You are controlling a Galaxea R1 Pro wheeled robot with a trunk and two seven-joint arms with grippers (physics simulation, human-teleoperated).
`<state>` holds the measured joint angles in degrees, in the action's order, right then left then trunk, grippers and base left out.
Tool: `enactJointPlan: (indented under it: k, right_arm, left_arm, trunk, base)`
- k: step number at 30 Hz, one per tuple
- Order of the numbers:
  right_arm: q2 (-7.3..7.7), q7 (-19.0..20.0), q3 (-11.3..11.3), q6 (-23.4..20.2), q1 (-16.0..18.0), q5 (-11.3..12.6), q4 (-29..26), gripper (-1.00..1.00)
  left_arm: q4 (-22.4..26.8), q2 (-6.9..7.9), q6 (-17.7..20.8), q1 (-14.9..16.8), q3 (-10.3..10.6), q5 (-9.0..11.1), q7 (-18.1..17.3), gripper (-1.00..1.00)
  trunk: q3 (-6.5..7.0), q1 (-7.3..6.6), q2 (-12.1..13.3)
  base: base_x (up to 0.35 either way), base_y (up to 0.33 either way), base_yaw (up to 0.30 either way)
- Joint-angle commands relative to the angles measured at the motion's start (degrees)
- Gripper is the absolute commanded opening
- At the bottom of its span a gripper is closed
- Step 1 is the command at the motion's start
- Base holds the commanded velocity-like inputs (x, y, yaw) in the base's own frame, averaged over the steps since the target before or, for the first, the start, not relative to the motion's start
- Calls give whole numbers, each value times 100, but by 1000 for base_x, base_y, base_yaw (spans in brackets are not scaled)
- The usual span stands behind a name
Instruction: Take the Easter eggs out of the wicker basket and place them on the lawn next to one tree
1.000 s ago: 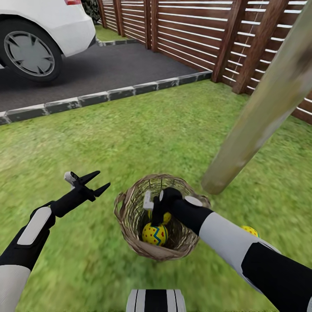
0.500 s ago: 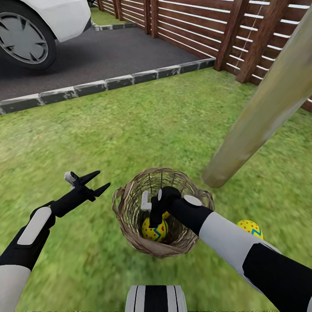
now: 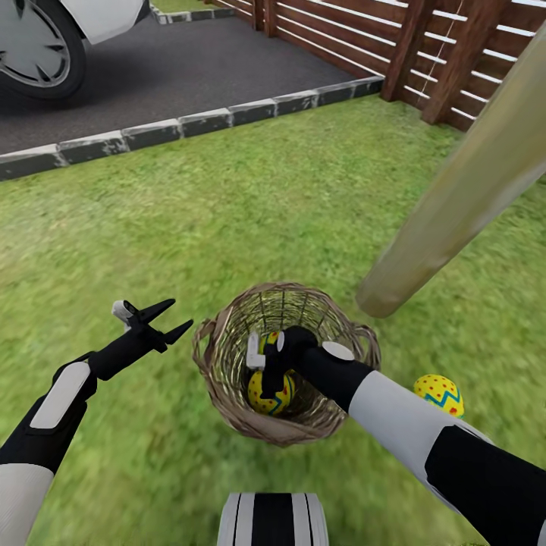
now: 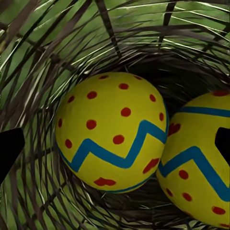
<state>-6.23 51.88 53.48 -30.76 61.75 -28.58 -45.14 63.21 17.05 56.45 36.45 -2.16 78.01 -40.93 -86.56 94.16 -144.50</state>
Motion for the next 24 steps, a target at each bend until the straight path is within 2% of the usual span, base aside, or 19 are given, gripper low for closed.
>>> enactJointPlan:
  k: [1, 8, 17, 20, 24]
  right_arm:
    - [-1, 33, 4, -18, 3, -42, -6, 100]
    - [-15, -9, 7, -21, 3, -80, 21, 100]
    - [-28, -78, -26, -72, 3, -678, 72, 100]
    - [-27, -88, -49, -78, 3, -791, 75, 100]
    - [-27, -108, -50, -79, 3, -830, 68, 100]
  left_arm:
    - [-2, 0, 24, 3, -4, -5, -20, 100]
    - [-2, 0, 24, 3, -4, -5, -20, 100]
    - [-8, 0, 24, 3, -4, -5, -20, 100]
    - [-7, 0, 24, 3, -4, -5, -20, 100]
    - [-10, 0, 24, 3, -4, -5, -20, 100]
  trunk:
    - [-26, 1, -3]
    - [-181, 19, -12]
    - [-381, 42, -24]
    - [-447, 50, -28]
    - [-536, 61, -34]
  base:
    - [0, 0, 0]
    - [0, 0, 0]
    - [0, 0, 0]
    - [0, 0, 0]
    - [0, 0, 0]
